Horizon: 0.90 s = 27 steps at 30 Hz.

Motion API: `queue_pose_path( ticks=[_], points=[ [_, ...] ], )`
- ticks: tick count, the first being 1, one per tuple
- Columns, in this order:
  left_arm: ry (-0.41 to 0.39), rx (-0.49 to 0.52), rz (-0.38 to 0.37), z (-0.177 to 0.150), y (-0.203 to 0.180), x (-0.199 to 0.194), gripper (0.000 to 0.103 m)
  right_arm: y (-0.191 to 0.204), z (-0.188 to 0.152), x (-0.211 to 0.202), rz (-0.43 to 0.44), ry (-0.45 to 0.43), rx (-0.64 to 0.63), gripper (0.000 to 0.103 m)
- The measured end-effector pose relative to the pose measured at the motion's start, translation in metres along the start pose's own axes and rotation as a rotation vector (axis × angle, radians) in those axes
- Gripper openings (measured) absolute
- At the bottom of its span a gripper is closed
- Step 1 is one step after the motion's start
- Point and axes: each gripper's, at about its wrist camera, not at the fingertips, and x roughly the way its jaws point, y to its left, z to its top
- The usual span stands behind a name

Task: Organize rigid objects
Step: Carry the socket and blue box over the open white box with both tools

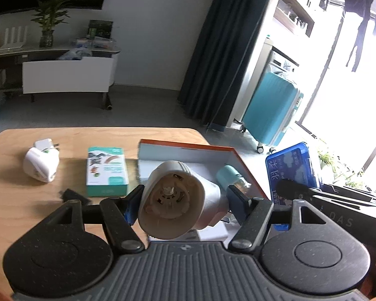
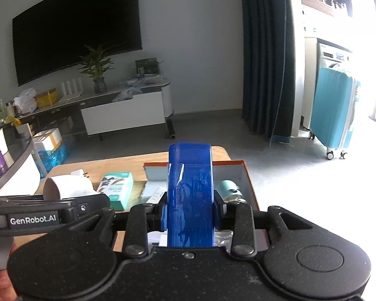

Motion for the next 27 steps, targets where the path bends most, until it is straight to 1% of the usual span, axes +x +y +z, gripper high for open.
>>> queue_pose_path(
  ticks=[13,27],
  points=[
    [0.019,0.048,-0.03,0.004,-0.024,0.022,0.07,-0.021,0.004,0.002,-0.03,-0.012,0.027,0.04],
    [0.04,0.078,-0.041,0.005,-0.036,0.038,0.07,-0.026,0.011,0.011,-0.026,-0.015,0.027,0.04]
  ],
)
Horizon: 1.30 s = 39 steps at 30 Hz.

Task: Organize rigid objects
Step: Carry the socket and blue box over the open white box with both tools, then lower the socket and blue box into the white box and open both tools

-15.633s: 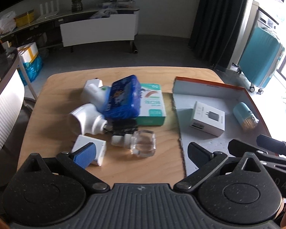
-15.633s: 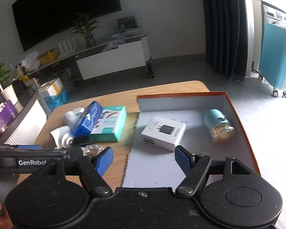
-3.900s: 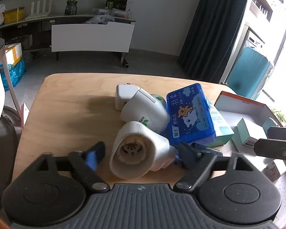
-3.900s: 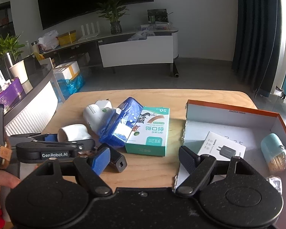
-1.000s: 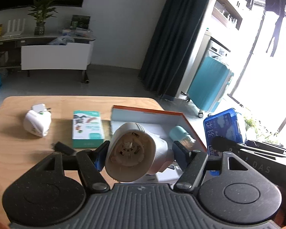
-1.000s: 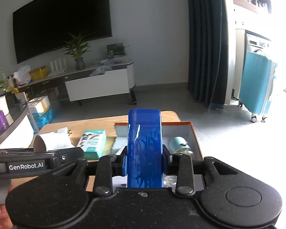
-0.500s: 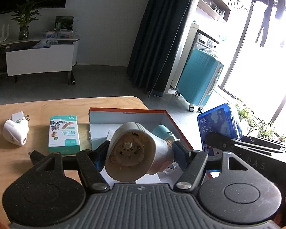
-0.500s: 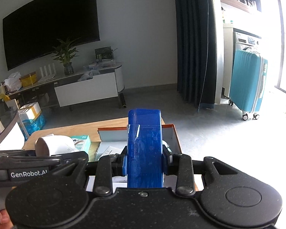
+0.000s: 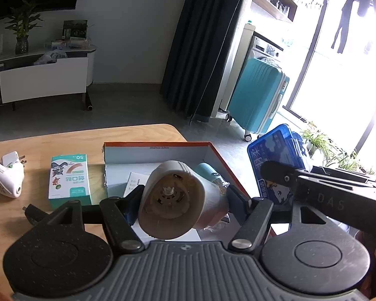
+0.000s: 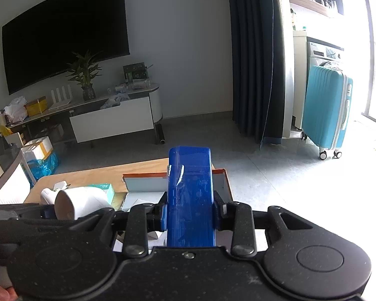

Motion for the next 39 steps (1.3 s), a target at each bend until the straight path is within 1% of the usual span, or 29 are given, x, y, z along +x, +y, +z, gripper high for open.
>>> queue_pose_path(
  ticks=[9,13,20,39],
  points=[
    [0.007,0.006,-0.003,0.002,-0.002,0.005,0.07,-0.006,0.005,0.011,-0.003,0.002,0.002,0.04],
    [0.014,0.004,-0.004,0.001,-0.002,0.007,0.071,-0.006,0.002,0.015,-0.009,0.008,-0.001,0.04],
    [0.028,0.003,-0.006,0.002,-0.004,0.012,0.071,-0.003,0.005,0.02,-0.005,0.02,0.004,0.04],
    [0.056,0.008,-0.021,0.0,-0.005,0.03,0.071,-0.013,0.018,0.059,0.027,0.079,-0.01,0.04]
  ],
)
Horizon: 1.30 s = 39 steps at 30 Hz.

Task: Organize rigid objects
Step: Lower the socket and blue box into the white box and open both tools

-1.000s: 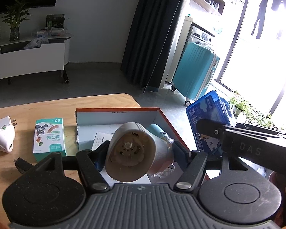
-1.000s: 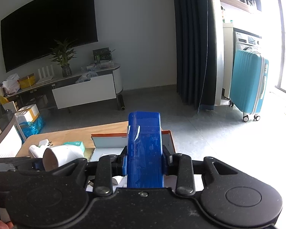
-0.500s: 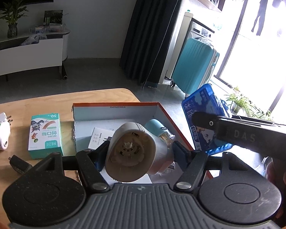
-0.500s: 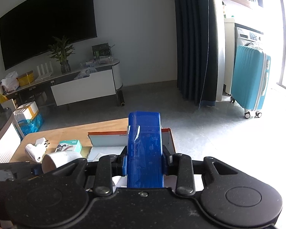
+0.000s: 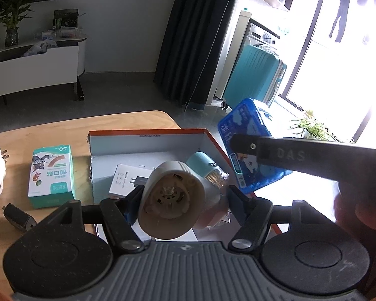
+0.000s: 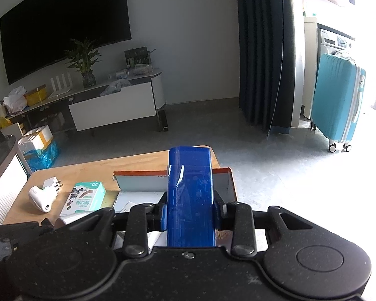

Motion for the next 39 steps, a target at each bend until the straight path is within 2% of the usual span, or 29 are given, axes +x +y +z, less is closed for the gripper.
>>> queue_pose_path(
  ticks=[16,17,18,19,26,35,39],
  points=[
    [0.019,-0.006,0.009,0.001,0.001,0.007,0.071,-0.003,0.015,0.048,0.042,0.058,-0.012,0.041],
    [0.021,-0.005,0.01,0.001,0.0,0.008,0.071,-0.005,0.017,0.05,0.054,0.05,-0.001,0.044],
    [0.022,-0.004,0.01,0.001,0.0,0.008,0.071,-0.006,0.018,0.05,0.048,0.028,0.002,0.06],
    [0.022,-0.002,0.01,0.001,-0.001,0.007,0.071,-0.007,0.02,0.048,0.027,0.002,-0.005,0.064],
    [0.025,0.001,-0.002,-0.001,-0.005,0.007,0.071,-0.024,0.02,0.014,-0.011,-0.066,0.028,0.062],
    [0.045,0.034,-0.056,-0.006,-0.032,0.01,0.071,-0.04,0.007,-0.029,-0.062,-0.092,0.03,0.067],
    [0.071,0.055,-0.106,-0.009,-0.045,0.016,0.074,-0.045,0.003,-0.039,-0.078,-0.097,0.048,0.068]
  ],
)
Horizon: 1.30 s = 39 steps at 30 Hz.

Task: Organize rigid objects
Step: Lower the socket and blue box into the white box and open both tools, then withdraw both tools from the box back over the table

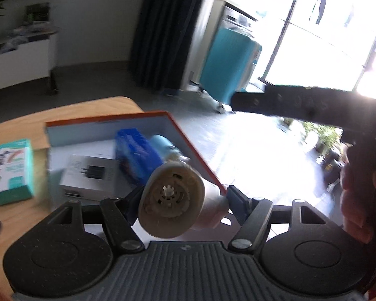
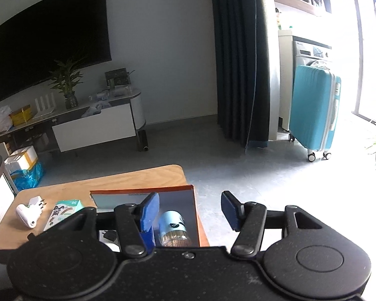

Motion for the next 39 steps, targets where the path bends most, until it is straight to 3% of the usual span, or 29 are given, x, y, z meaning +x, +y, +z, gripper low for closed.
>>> queue_pose_path(
  ticks=[2,8,15,24,39],
  points=[
    [0.008,0.008,-0.009,-0.001,-0.005,0.002,0.086,-0.001,0.0,-0.004,-0.002,-0.007,0.008,0.069],
    [-0.003,-0.006,0.034,-0.001,-0.001,-0.006,0.087,0.005,0.002,-0.012,0.011,-0.018,-0.004,0.07],
    [-0.008,-0.037,0.179,0.005,0.019,-0.026,0.092,0.027,-0.002,-0.013,0.04,-0.012,-0.025,0.078],
    [-0.031,-0.102,0.311,0.002,0.049,-0.057,0.098,0.057,-0.007,-0.015,0.071,-0.005,-0.034,0.089],
    [-0.051,-0.186,0.419,-0.008,0.087,-0.094,0.1,0.108,-0.018,-0.007,0.149,0.042,-0.074,0.09]
  ],
)
